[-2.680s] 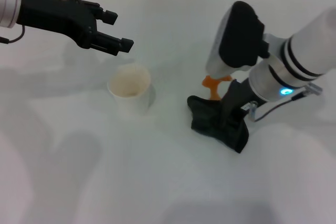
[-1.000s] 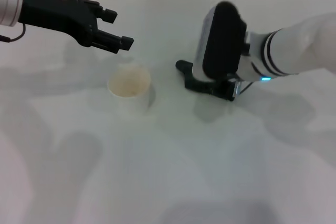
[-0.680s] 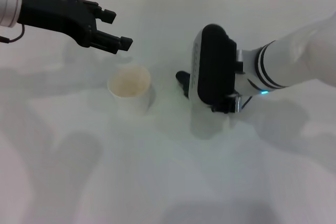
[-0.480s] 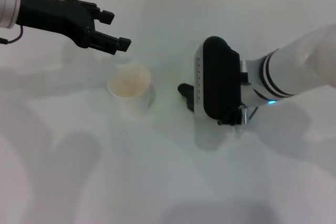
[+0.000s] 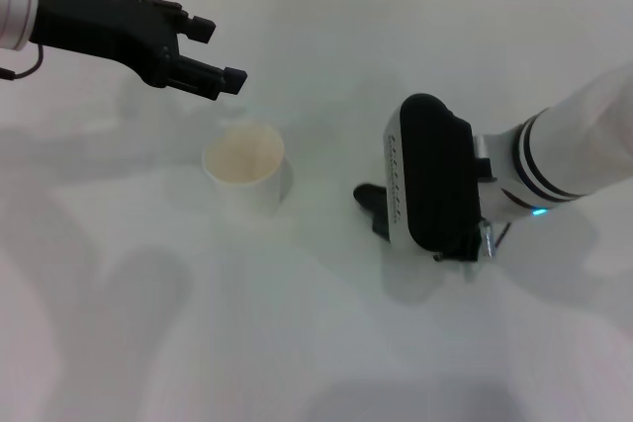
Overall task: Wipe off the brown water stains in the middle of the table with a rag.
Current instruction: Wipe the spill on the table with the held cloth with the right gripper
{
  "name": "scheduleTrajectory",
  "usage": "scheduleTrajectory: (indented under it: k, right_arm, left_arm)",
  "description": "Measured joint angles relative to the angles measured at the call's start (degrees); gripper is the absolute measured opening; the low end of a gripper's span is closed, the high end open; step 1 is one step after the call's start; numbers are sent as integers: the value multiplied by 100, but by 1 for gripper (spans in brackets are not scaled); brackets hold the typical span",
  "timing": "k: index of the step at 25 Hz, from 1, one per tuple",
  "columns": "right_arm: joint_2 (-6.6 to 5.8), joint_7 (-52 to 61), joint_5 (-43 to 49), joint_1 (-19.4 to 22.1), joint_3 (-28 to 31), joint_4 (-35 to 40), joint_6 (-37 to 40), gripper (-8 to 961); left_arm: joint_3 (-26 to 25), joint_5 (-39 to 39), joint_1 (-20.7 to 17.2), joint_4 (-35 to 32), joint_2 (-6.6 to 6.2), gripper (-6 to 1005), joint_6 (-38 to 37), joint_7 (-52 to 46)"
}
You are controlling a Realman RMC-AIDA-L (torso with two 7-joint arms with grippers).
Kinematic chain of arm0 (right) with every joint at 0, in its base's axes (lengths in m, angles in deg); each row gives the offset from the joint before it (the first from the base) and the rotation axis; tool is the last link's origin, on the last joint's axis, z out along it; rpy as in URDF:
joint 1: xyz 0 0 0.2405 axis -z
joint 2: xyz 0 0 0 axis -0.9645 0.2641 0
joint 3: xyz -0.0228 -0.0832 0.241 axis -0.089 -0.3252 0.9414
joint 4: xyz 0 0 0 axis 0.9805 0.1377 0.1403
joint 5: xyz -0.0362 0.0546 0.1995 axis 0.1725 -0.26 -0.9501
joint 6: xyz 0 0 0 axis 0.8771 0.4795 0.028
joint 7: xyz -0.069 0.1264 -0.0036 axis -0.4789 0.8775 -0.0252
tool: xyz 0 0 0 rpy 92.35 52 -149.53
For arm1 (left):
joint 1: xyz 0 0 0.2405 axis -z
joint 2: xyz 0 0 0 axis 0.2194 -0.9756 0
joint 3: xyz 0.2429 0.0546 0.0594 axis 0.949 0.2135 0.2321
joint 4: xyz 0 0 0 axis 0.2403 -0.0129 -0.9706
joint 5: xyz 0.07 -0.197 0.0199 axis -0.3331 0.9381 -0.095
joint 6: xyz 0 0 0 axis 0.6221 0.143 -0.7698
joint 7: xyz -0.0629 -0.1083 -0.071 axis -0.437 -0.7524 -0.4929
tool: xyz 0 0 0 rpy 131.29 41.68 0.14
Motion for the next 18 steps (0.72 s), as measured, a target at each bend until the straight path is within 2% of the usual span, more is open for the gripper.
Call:
scheduleTrajectory:
  k: [10,15,18]
  right_arm:
    - [31,124,662,59,26,-811,-2003,99]
    - [34,241,907,39,-8,-1220,-2836,99]
    - [41,237,931,-17,-93,-1424,-3082,98]
  left_arm:
    - [0,0,-19,-17,9,862,35,-24]
    - [0,0,-23,-20,12,862,43,-25]
    - [0,0,-9,-21,13,862,43,-25]
